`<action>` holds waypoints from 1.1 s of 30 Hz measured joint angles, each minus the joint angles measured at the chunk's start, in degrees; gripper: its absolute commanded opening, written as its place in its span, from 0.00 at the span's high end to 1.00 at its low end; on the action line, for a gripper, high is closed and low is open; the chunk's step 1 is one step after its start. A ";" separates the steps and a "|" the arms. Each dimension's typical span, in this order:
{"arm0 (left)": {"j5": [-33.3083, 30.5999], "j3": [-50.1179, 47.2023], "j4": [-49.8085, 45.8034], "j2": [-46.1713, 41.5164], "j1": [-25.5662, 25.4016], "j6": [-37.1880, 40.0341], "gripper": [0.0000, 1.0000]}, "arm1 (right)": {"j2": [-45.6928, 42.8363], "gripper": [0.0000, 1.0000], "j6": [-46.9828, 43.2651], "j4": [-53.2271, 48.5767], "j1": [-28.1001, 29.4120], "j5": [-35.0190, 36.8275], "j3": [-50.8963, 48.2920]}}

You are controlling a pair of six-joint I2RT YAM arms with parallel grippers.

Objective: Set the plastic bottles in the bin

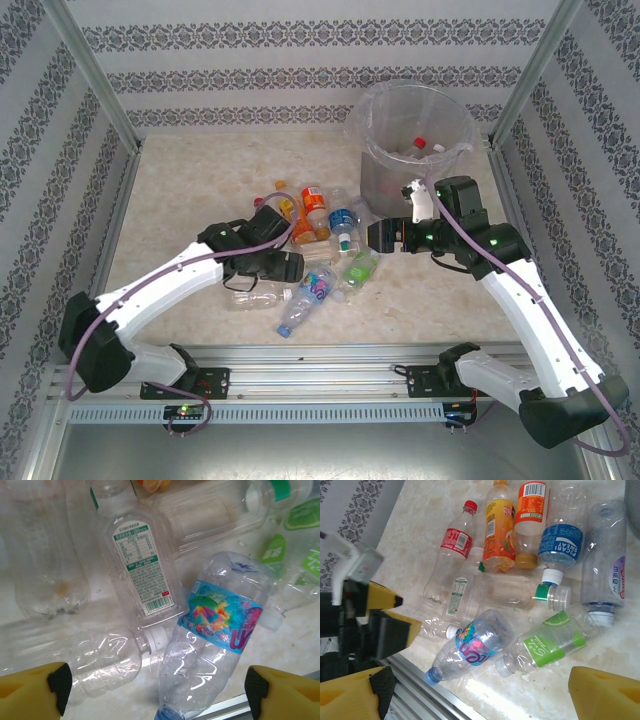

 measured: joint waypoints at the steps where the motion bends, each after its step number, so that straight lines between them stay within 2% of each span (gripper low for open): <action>1: 0.15 0.02 0.24 0.94 0.13 -0.55 0.12 | 0.02 0.08 0.00 0.00 0.00 -0.20 0.00; 13: 3.82 0.20 6.86 9.86 3.54 -5.55 0.15 | 1.53 0.08 0.04 0.00 0.00 -1.46 0.04; 23: 4.20 0.94 7.72 16.61 4.11 -7.82 0.16 | 1.05 0.08 0.68 -0.33 0.00 -1.44 0.11; 33: 4.17 1.16 8.33 19.04 4.11 -8.46 0.24 | 1.01 0.08 0.68 -0.70 0.00 -1.44 0.11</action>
